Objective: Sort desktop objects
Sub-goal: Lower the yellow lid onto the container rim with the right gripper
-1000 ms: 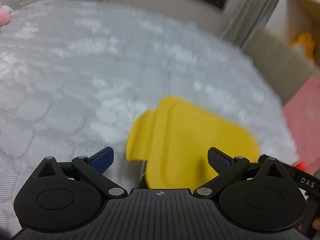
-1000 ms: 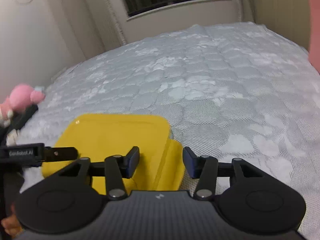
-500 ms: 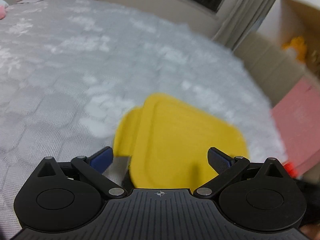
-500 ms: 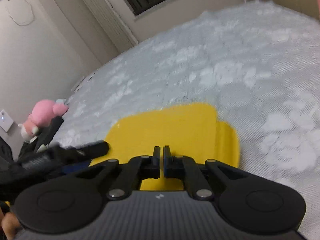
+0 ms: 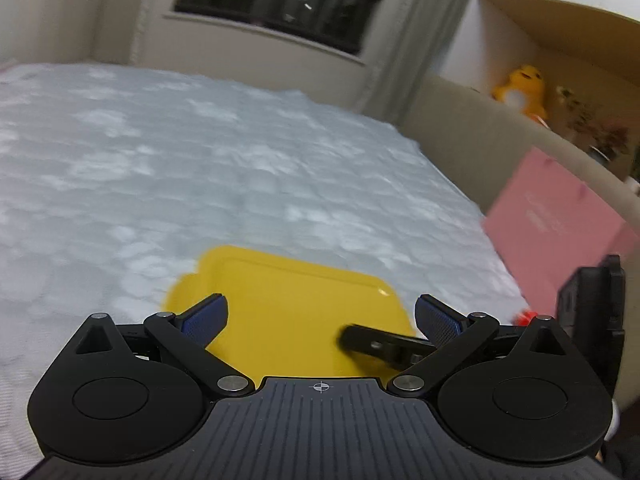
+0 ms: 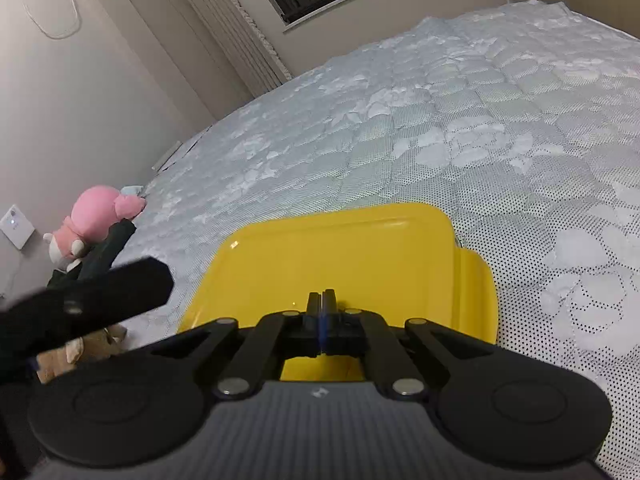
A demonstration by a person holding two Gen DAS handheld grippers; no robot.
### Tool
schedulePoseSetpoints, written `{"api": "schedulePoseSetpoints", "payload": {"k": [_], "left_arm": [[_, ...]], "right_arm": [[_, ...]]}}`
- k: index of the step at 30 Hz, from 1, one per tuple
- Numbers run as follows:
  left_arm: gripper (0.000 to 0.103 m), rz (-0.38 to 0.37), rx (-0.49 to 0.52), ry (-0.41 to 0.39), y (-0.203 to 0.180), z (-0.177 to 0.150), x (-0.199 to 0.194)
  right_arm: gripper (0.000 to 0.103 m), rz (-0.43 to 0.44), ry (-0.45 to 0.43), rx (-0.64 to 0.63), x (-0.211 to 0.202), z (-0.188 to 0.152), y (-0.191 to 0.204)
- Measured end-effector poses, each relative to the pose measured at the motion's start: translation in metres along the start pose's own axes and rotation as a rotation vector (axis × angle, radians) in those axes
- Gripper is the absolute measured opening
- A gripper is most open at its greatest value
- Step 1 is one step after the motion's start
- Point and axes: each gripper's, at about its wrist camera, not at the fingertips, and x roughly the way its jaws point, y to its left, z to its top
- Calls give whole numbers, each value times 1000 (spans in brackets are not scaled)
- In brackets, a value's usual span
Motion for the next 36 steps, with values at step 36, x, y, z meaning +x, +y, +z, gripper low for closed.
{"api": "schedulePoseSetpoints", "payload": {"k": [36], "left_arm": [[101,-96,-271,10,63,-1,8]], "right_arm": [[19,-105,-87,-22,-22,13,0]]}}
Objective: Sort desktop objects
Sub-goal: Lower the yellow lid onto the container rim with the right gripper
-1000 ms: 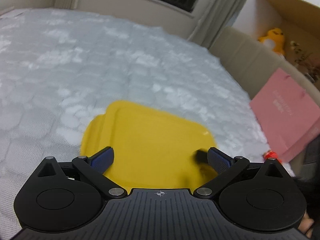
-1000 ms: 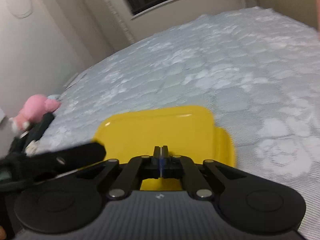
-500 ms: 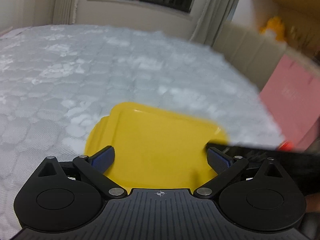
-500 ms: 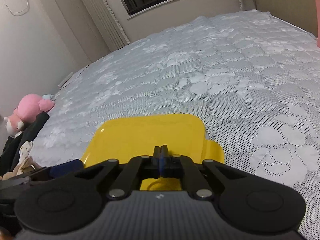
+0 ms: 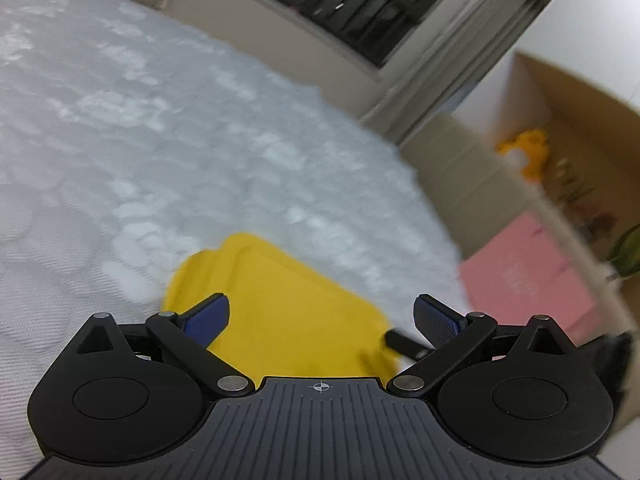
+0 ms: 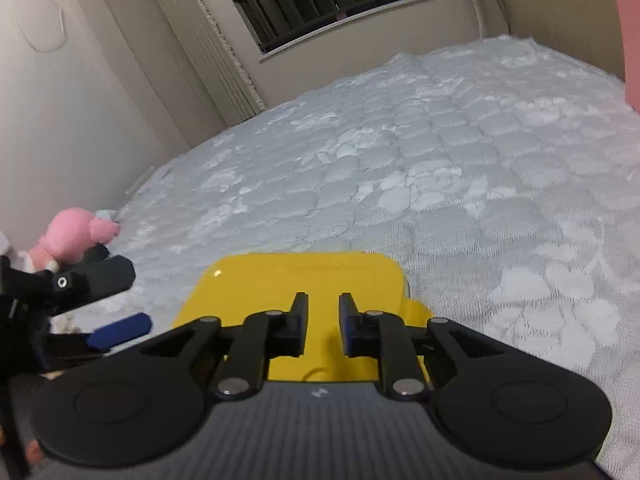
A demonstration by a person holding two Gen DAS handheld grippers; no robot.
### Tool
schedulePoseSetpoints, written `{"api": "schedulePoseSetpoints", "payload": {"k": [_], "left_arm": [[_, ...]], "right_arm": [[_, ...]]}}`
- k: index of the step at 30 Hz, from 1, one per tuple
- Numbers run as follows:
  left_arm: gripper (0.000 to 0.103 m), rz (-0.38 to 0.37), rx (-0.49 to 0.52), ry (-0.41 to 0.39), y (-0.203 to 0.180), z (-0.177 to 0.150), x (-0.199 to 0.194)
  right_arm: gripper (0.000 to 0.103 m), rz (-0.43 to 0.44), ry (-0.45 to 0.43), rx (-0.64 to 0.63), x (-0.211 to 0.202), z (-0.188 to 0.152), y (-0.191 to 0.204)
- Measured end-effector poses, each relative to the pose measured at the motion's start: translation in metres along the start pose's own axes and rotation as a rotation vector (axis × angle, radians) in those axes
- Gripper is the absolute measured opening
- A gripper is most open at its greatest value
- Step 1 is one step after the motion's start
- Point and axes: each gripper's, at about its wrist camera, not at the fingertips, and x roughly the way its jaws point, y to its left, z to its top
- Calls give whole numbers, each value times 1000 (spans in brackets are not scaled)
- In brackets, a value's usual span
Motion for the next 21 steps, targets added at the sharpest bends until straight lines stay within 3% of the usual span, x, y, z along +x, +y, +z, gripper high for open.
{"api": "schedulePoseSetpoints", "payload": {"k": [3,8,10,15,21], "left_arm": [[101,43,-9,40,7,-7,13],[101,128,149,49,-15,-18,18],[101,157,188,50,-20,-23,20],[101,170,206,56,-24,-25,19],[101,162,229,73,-29,-30,20]], "right_arm": [[18,5,39,-12,14,1,5],[5,-10,66,-36,24,-1,7],[4,5,78,-25,24,1,3],[0,28,94,-12,26,4,-4],[0,-16,84,-81,27,1,8]]}}
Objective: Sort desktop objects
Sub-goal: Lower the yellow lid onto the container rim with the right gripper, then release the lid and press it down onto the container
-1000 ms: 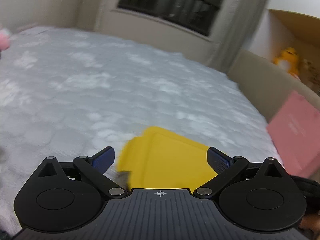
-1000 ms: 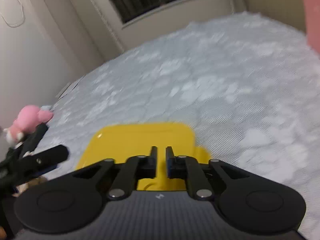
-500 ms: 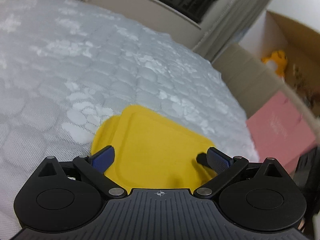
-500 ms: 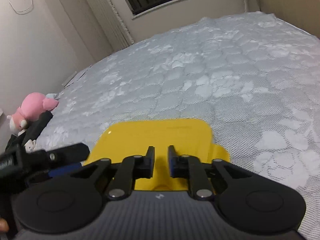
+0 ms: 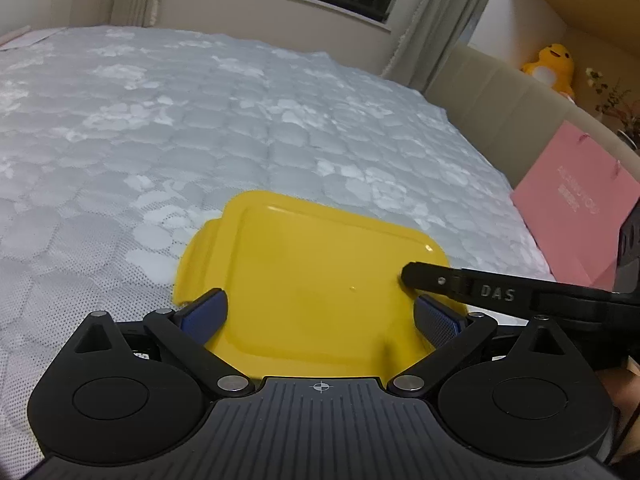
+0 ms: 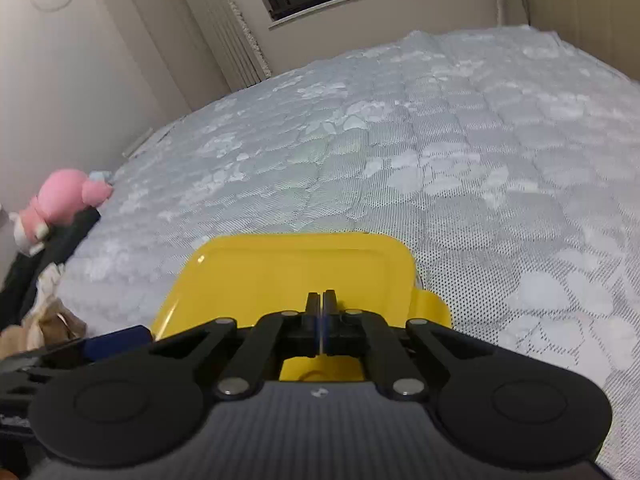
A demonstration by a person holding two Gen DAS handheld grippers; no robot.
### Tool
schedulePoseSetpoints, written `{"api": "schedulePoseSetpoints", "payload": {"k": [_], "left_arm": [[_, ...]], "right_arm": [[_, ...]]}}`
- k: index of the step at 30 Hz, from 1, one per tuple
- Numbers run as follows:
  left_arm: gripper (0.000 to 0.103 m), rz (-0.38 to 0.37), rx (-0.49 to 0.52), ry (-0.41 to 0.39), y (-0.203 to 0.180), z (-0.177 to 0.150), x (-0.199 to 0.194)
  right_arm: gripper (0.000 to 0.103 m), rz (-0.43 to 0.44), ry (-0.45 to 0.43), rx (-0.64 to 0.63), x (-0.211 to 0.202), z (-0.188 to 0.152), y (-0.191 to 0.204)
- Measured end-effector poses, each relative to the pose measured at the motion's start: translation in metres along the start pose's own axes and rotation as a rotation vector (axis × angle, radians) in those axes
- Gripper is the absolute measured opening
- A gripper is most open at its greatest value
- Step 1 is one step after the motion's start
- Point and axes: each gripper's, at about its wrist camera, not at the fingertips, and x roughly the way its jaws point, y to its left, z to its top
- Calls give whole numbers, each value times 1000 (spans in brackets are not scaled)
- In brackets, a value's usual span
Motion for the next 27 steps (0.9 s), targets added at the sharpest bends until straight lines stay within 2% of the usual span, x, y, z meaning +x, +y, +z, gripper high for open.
{"api": "schedulePoseSetpoints", "payload": {"k": [2,6,9,11,12,14,15,16,18,20,22,23,24,25,26,27], "left_arm": [[101,-58,-20,26,1,-1,2],[101,-44,1,22,-2,-4,1],[101,-79,-29,11,4,-2,-4],[101,-146,-107,-30,20,1,-14],[101,-141,-136,-65,27,4,-19],[101,-41,-156,-141,36,9,-32],[101,6,-157,-156,38,11,-35],[101,30,-164,-153,41,13,-34],[101,9,-190,-112,46,15,-26],[101,-19,-197,-49,47,13,-11],[101,-42,-199,33,46,9,4],[101,-60,-214,72,47,6,11],[101,-78,-230,111,49,3,17],[101,-81,-239,139,50,-1,22],[101,-80,-241,159,50,-5,27],[101,-78,-240,179,50,-8,31]], "right_arm": [[0,-5,2,-13,1,0,2],[0,-1,3,-20,0,0,1],[2,4,-4,-11,-4,-1,-1],[27,16,-45,49,-20,-3,-10],[39,14,-79,71,-29,-5,-15],[52,-67,-132,86,-46,-10,-25],[55,-110,-138,85,-51,-14,-30],[55,-125,-126,87,-53,-18,-36],[55,-89,-86,140,-49,-25,-49],[55,-47,-44,200,-43,-33,-63],[54,4,-42,253,-37,-37,-73],[45,30,-45,274,-36,-37,-76],[30,53,-49,283,-35,-36,-78],[23,54,-51,268,-35,-32,-75],[9,48,-54,245,-35,-27,-71],[7,42,-56,222,-35,-23,-66]]}}
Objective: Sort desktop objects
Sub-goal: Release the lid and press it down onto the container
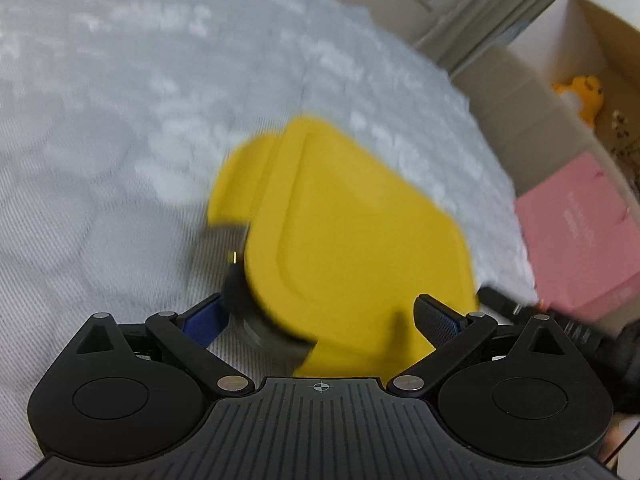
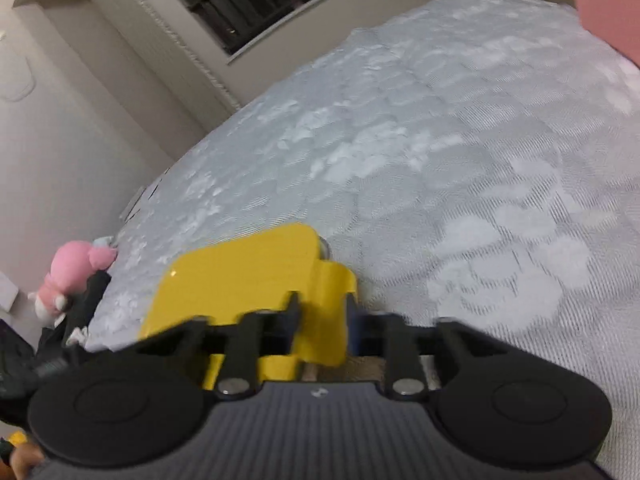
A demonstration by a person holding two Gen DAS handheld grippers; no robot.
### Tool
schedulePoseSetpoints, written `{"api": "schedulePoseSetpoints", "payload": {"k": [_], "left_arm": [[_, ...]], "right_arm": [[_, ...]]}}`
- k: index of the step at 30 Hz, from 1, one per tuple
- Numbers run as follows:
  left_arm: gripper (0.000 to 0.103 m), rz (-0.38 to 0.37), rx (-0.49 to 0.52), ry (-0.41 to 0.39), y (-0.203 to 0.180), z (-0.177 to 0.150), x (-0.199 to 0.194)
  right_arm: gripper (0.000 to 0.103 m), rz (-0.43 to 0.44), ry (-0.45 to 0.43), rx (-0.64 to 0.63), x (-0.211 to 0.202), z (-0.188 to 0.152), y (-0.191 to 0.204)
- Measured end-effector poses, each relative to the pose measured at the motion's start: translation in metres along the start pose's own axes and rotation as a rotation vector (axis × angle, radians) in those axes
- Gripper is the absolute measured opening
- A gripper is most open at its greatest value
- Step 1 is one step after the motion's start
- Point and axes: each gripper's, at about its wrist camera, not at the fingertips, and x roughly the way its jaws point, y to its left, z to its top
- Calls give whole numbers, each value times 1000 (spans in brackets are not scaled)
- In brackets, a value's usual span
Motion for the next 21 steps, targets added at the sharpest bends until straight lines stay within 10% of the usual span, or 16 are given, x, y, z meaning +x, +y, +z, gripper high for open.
{"api": "schedulePoseSetpoints", "payload": {"k": [7,11,16,21], "left_arm": [[101,75,30,-127,-3,-9,-23],[101,-14,-31,-263,4,1,-52],[101,-23,-24,-179,0,7,-36],[101,114,159,-263,-31,-33,-53]], "right_arm": [[13,-74,-20,-139,5,7,29],[54,-81,-85,-88,-13,-1,19],[37,-74,-57,-24,-12,-10,4],[53,-103,-151,-112,-40,-29,22]]}}
